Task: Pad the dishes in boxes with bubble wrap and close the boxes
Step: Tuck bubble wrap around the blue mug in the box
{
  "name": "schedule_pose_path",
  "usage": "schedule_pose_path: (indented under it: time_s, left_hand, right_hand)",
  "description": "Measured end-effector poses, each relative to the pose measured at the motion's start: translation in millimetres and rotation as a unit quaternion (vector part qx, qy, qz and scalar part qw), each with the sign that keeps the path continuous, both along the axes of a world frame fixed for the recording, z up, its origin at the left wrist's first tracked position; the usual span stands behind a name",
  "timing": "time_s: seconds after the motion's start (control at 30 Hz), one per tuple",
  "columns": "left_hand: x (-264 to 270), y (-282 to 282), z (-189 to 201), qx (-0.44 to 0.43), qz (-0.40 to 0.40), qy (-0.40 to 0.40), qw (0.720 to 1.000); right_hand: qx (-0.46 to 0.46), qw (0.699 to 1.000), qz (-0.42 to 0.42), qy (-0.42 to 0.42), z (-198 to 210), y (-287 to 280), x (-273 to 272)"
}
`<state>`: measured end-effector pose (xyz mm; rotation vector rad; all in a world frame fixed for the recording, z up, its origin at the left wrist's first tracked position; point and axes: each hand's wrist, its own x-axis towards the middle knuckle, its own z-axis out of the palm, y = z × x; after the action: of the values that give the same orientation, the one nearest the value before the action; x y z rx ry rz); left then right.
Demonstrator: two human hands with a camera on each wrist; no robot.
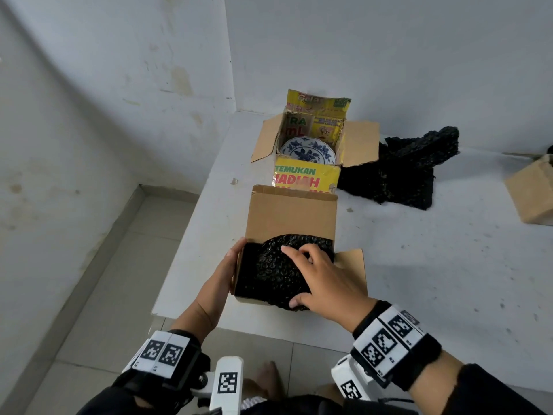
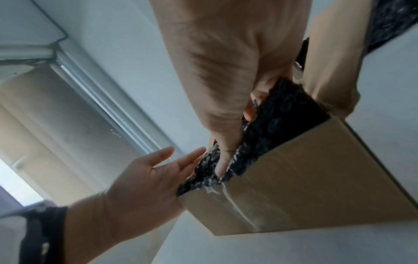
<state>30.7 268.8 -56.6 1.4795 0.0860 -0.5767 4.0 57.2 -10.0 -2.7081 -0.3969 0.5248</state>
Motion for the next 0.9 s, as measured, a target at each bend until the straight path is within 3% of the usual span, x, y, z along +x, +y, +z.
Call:
schedule_pose_path:
  time_s: [0.33,0.53,0.67,0.9]
  left_hand:
    - [-5,5,-16,-0.003,0.009,-0.045,0.999]
    - [-6,2,-10,-0.030,0.017,-0.065,0.997]
    - [-4,3,-15,-0.036,0.022,-0.056,0.998]
    - [-3,6,-21,-0.012,0.023,-0.049,0.998]
  right_hand:
    - [-0.103,0.990,0.068,-0.062,-8,3,8]
    - [-0.068,0.995,0.062,-0.049,2,-5,7]
    - [-0.006,0.991,0.024,-0.128,12,-4,1]
    - [-0.025,0.996,0.030,-0.086,-21,11,-10]
